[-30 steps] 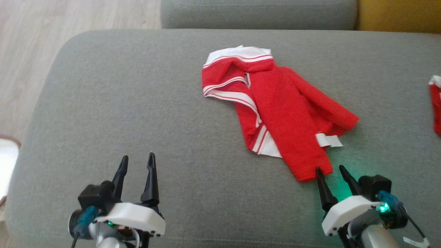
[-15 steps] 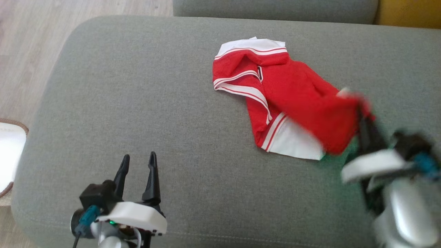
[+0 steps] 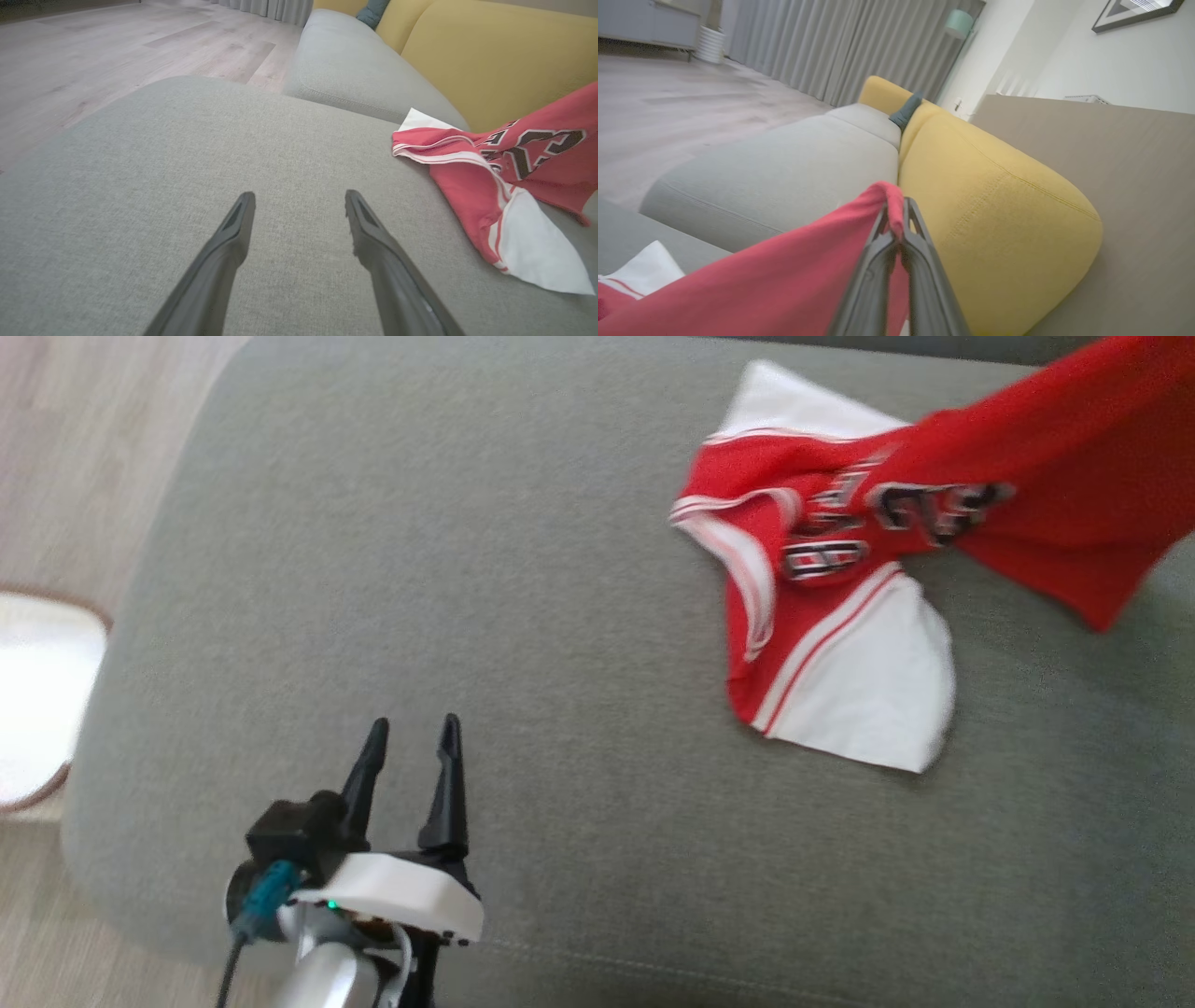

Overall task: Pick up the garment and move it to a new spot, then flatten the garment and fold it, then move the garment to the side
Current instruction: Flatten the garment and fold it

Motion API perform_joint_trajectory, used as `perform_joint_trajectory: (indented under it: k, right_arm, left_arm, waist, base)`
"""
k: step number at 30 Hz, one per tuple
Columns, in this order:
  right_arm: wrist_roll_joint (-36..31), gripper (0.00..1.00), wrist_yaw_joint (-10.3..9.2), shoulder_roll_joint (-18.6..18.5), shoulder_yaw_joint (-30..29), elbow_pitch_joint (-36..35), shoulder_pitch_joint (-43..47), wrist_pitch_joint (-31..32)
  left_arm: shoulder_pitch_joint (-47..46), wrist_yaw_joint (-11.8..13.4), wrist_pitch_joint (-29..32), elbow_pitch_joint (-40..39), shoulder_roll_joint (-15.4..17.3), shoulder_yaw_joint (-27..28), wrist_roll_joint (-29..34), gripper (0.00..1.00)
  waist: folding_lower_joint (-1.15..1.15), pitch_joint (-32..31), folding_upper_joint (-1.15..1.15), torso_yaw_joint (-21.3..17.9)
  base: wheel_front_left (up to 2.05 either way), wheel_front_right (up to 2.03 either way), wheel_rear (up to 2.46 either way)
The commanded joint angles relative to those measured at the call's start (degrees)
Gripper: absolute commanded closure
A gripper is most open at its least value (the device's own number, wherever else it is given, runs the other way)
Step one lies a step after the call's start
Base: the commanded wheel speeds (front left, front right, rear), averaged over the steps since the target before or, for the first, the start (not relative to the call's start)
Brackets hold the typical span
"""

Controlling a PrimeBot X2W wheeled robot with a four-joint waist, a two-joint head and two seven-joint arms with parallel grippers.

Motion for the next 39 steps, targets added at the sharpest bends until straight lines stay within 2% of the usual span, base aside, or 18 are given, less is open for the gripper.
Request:
perform_joint_trajectory:
  k: [1,4,7,8,9,10,15,20,24,29,34,39]
  right_arm:
    - [-1.35,1.00,-0.05,-3.01,0.71,1.41,-4.32,0.27]
    - [-3.97,1.00,-0.05,-5.32,0.04,6.91,-9.11,-0.62]
    - [-6.13,1.00,-0.05,-5.51,-1.17,10.53,-11.92,-1.80]
    - [-7.37,0.95,-0.05,-5.26,-2.22,12.12,-13.18,-2.78]
    - [-8.68,0.54,-0.05,-4.80,-3.50,13.71,-14.21,-3.85]
    - [-10.14,0.00,-0.05,-4.23,-4.70,15.45,-14.88,-4.57]
    - [-15.00,0.00,-0.05,-0.17,-8.32,22.54,-16.65,-8.64]
    - [-13.97,0.00,-0.05,3.71,-7.67,28.35,-16.52,-13.68]
    - [-9.67,0.00,-0.05,6.78,-2.63,32.25,-14.07,-16.56]
    - [-1.50,0.00,-0.05,10.25,6.49,34.43,-8.15,-17.17]
    - [7.29,0.00,-0.05,12.37,16.61,31.76,0.13,-15.25]
    - [16.06,0.00,-0.05,11.85,23.33,25.95,9.08,-11.20]
  left_arm:
    - [-2.34,-0.49,-0.77,-1.19,-0.17,1.23,0.84,0.00]
    - [-3.15,-1.02,-0.86,-0.76,-0.50,0.73,1.07,0.00]
    - [-3.70,-1.35,-0.91,-0.53,-0.70,0.46,1.22,0.00]
    - [-3.96,-1.53,-0.93,-0.42,-0.80,0.31,1.29,0.00]
    - [-4.22,-1.71,-0.95,-0.30,-0.92,0.14,1.38,0.00]
    - [-4.46,-1.85,-0.97,-0.20,-1.04,-0.03,1.48,0.00]
    - [-5.20,-2.10,-1.05,-0.09,-1.48,-0.58,1.96,0.00]
    - [-4.74,-2.02,-1.09,-0.04,-1.27,-0.39,2.00,0.00]
    - [-3.79,-1.75,-1.11,-0.28,-0.78,0.09,1.86,0.00]
    - [-2.51,-1.08,-1.01,-0.99,-0.04,0.59,1.73,0.00]
    - [-1.67,-0.51,-0.39,-1.94,0.58,0.60,1.72,0.00]
    - [-1.68,-0.24,0.26,-2.78,0.96,0.29,1.77,0.00]
  waist:
    - [0.00,1.85,0.00,2.36]
    - [0.00,3.18,0.00,4.13]
    - [0.00,4.08,0.00,5.04]
    - [0.00,4.48,0.00,5.42]
    - [0.00,4.85,0.00,5.77]
    - [0.00,5.12,0.00,6.03]
    - [0.00,5.56,0.00,6.08]
    - [0.00,3.96,0.00,3.92]
    - [0.00,2.02,0.00,1.29]
    - [0.00,-0.43,0.00,-2.25]
    - [0.00,-1.71,0.00,-4.97]
    - [0.00,-1.80,0.00,-5.81]
  base:
    - [0.00,0.00,0.00]
    - [0.00,0.00,0.00]
    - [0.00,0.00,0.00]
    - [0.00,0.00,0.00]
    - [0.00,0.00,0.00]
    - [0.00,0.00,0.00]
    - [0.00,0.00,0.00]
    - [0.00,0.00,0.00]
    - [0.00,0.00,0.00]
    - [0.00,0.00,0.00]
    - [0.00,0.00,0.00]
    - [0.00,0.00,0.00]
